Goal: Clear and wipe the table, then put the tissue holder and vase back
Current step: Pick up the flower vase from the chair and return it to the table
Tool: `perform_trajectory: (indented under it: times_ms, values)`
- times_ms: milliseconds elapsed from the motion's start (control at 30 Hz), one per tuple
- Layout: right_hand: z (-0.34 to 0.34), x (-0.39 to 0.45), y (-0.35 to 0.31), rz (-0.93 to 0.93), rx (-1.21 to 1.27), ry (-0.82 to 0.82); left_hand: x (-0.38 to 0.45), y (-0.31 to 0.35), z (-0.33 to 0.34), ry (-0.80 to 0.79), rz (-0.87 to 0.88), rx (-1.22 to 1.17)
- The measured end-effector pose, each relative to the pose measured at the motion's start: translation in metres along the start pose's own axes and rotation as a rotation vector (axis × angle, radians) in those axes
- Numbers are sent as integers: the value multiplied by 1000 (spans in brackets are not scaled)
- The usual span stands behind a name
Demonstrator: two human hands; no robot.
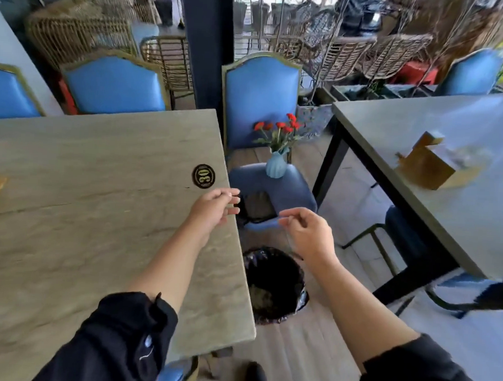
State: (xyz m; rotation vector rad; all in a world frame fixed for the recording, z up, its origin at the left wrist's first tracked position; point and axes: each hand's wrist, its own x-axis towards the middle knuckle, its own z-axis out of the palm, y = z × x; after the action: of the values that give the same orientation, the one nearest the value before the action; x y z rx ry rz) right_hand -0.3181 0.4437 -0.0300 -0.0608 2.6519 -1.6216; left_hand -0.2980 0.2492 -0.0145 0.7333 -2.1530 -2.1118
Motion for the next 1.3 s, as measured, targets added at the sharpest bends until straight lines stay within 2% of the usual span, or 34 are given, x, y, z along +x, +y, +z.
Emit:
perform_trajectory:
  times_ms: [233,433,900,1000,1100,1300]
  values:
    - [-14,121,32,67,67,-73,94,8,73,58,-70,-83]
    - [2,234,71,91,35,-126,181,-3,121,147,-126,-127]
    - [121,523,232,100,-130,-406,464,-117,215,386,-278,-133]
    - [156,563,267,130,-148,-451,510,-150,224,383,-298,-91]
    - [183,588,293,70,-130,-492,543,-173,228,355,-310,-45]
    - [204,603,320,3,-75,-495,568,-187,235,239,-299,6]
